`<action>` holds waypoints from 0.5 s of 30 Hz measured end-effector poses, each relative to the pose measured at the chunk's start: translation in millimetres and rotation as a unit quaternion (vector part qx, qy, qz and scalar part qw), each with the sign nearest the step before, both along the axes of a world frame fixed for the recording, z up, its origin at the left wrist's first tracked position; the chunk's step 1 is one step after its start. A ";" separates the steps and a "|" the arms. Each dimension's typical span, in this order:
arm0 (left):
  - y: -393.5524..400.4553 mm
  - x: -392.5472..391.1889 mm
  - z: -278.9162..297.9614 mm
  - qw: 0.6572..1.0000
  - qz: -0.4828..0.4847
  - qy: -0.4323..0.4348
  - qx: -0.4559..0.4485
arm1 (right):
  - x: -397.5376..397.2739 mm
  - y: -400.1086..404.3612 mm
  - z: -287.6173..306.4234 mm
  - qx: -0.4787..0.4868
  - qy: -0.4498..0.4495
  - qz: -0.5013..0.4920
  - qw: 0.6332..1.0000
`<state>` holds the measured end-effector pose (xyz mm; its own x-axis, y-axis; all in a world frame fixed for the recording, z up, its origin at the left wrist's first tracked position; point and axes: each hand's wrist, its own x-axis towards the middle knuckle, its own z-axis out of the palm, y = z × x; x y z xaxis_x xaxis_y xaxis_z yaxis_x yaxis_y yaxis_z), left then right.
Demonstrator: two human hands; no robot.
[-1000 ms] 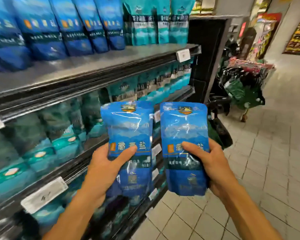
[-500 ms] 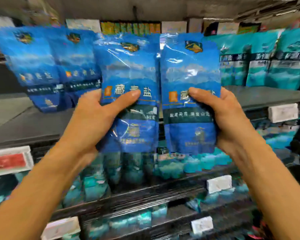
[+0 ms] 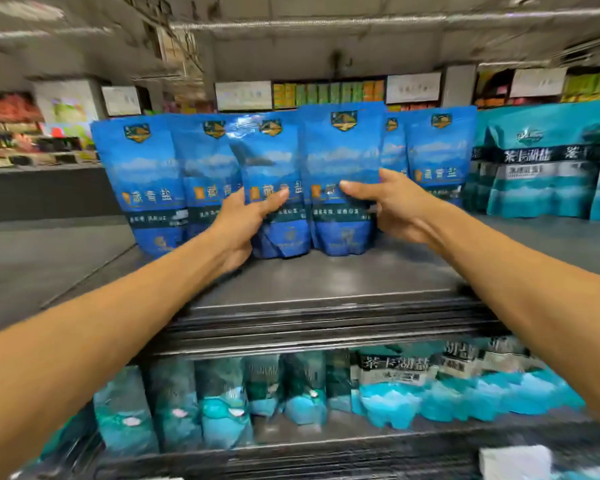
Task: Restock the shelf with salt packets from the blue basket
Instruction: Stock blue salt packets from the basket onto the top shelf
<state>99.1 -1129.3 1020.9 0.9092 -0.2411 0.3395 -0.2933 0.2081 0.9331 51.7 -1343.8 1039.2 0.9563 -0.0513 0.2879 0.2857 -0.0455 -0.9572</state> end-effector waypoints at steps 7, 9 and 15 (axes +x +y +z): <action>35.3 10.5 5.4 0.913 0.076 -0.158 0.369 | -5.2 -31.6 -3.8 -0.294 0.046 -0.043 0.954; 36.0 14.2 5.0 0.870 0.129 -0.172 0.444 | -5.0 -30.5 -6.3 -0.282 0.021 -0.047 0.958; 33.6 19.3 8.8 0.748 0.197 -0.244 0.584 | 9.1 -23.2 -10.5 -0.295 0.015 -0.111 0.949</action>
